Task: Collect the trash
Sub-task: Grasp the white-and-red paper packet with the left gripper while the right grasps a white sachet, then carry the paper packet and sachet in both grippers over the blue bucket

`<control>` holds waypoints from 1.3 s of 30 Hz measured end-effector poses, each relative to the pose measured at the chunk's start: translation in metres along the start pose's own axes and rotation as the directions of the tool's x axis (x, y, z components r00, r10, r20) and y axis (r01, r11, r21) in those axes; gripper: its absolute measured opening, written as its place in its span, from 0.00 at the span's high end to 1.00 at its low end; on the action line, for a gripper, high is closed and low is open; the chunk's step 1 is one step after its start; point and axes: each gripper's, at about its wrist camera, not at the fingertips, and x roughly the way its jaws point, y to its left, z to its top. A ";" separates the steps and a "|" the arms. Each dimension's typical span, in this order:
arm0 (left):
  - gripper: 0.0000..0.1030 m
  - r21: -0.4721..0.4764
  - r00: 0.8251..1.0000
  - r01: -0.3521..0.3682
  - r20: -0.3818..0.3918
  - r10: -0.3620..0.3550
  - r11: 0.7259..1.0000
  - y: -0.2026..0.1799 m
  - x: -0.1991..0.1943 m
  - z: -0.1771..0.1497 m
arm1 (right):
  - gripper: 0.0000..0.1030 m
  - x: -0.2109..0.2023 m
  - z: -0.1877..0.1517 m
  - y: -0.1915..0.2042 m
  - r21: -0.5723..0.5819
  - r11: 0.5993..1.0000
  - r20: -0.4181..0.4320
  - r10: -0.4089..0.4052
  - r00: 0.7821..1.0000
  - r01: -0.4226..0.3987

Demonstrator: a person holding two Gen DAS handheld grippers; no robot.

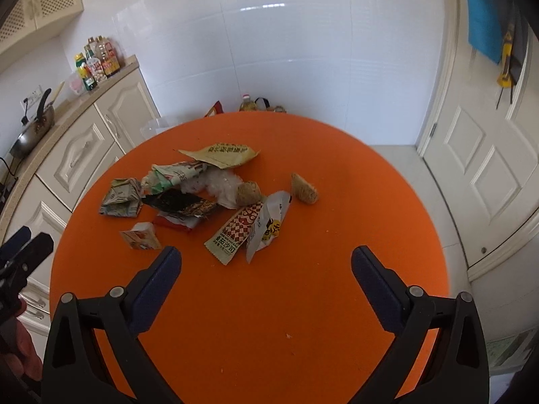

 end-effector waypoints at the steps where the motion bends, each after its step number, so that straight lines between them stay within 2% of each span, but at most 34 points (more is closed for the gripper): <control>1: 0.02 -0.002 1.000 -0.003 -0.009 0.003 1.000 -0.003 0.008 0.002 | 0.09 0.007 0.001 -0.001 0.008 1.000 -0.013 0.007 1.000 -0.007; 5: 0.02 0.013 0.999 0.007 -0.052 -0.006 1.000 -0.015 0.045 0.009 | 0.28 0.033 0.005 -0.007 0.034 0.999 -0.054 0.043 0.998 -0.041; 11: 0.02 0.044 0.994 0.017 -0.112 -0.012 0.999 -0.031 0.104 0.010 | 0.41 0.059 0.012 -0.012 0.070 0.993 -0.085 0.105 0.991 -0.100; 13: 0.02 0.061 0.991 0.015 -0.133 -0.007 0.998 -0.036 0.126 0.012 | 0.50 0.066 0.013 -0.015 0.083 0.990 -0.094 0.123 0.988 -0.116; 15: 0.04 0.079 0.989 0.013 -0.151 -0.001 0.997 -0.042 0.146 0.014 | 0.66 0.072 0.013 -0.019 0.094 0.987 -0.107 0.138 0.985 -0.128; 16: 0.04 0.087 0.987 0.016 -0.161 -0.002 0.996 -0.044 0.157 0.014 | 0.68 0.072 0.013 -0.021 0.095 0.987 -0.100 0.141 0.985 -0.132; 19: 0.16 0.093 0.980 0.036 -0.199 -0.017 0.995 -0.048 0.181 0.010 | 0.74 0.072 0.011 -0.026 0.101 0.984 -0.101 0.156 0.983 -0.146; 20: 0.23 0.121 0.984 0.037 -0.179 -0.015 0.992 -0.051 0.183 0.009 | 0.77 0.071 0.011 -0.026 0.102 0.984 -0.100 0.157 0.983 -0.147; 21: 0.23 0.131 0.984 0.038 -0.178 -0.015 0.991 -0.054 0.184 0.009 | 0.80 0.068 0.010 -0.027 0.095 0.985 -0.096 0.152 0.984 -0.143; 23: 0.37 0.127 0.985 0.045 -0.173 -0.023 0.991 -0.054 0.187 0.011 | 0.80 0.064 0.009 -0.028 0.094 0.985 -0.088 0.151 0.985 -0.142; 26: 0.49 0.110 0.985 0.045 -0.172 -0.026 0.993 -0.049 0.193 0.015 | 0.78 0.062 0.011 -0.029 0.090 0.986 -0.076 0.148 0.986 -0.141; 32: 0.57 0.100 0.986 0.045 -0.163 -0.029 0.994 -0.044 0.195 0.012 | 0.77 0.072 0.017 -0.022 0.066 0.992 -0.081 0.114 0.990 -0.109; 33: 0.58 0.091 0.986 0.051 -0.161 -0.036 0.995 -0.041 0.193 0.010 | 0.80 0.074 0.017 -0.022 0.061 0.993 -0.084 0.109 0.990 -0.104; 39: 0.58 0.051 0.985 0.100 -0.149 -0.092 0.994 -0.032 0.175 0.002 | 0.83 0.059 0.007 -0.027 0.077 0.987 -0.064 0.149 0.987 -0.144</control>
